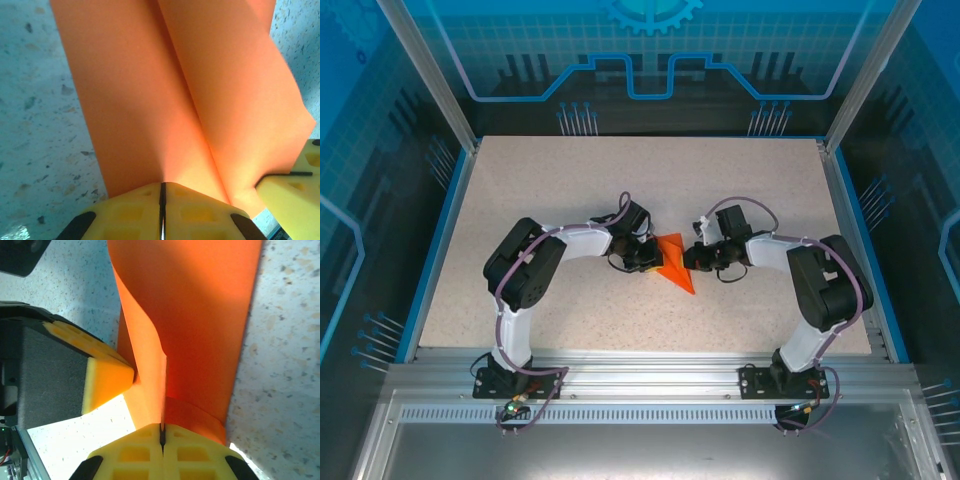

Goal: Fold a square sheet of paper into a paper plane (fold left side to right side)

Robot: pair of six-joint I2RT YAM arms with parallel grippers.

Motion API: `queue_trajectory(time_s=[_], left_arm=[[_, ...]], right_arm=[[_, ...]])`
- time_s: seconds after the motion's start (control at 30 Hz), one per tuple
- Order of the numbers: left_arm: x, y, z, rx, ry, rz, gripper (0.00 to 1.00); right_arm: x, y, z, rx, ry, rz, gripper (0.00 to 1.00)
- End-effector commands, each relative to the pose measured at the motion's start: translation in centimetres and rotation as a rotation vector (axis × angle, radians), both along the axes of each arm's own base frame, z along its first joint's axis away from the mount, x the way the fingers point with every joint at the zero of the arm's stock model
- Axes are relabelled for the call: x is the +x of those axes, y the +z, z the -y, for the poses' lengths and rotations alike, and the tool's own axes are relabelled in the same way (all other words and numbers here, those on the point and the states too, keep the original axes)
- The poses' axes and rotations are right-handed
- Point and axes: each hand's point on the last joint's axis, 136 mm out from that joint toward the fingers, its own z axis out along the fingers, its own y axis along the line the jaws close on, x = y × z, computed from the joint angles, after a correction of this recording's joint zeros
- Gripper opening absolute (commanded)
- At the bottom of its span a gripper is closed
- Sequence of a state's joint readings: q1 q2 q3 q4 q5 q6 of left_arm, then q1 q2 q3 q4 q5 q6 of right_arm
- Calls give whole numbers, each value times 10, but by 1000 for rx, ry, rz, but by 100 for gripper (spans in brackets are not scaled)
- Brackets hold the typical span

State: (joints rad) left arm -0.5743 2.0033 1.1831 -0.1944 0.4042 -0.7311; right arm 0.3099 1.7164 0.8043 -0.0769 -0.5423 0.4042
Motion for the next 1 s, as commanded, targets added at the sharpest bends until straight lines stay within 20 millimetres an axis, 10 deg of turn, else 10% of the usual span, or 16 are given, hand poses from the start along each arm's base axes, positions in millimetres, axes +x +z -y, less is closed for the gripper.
queue_trajectory(time_s=[0.0,0.97], left_arm=[[-6,-26,-12,97,5,-33,12],[-5,-25,-11,95,4,-30,11]], right_arm=[[-7,-14,8,4,-19,-69,4],[0,-22,9,-1,-12,-77,6]])
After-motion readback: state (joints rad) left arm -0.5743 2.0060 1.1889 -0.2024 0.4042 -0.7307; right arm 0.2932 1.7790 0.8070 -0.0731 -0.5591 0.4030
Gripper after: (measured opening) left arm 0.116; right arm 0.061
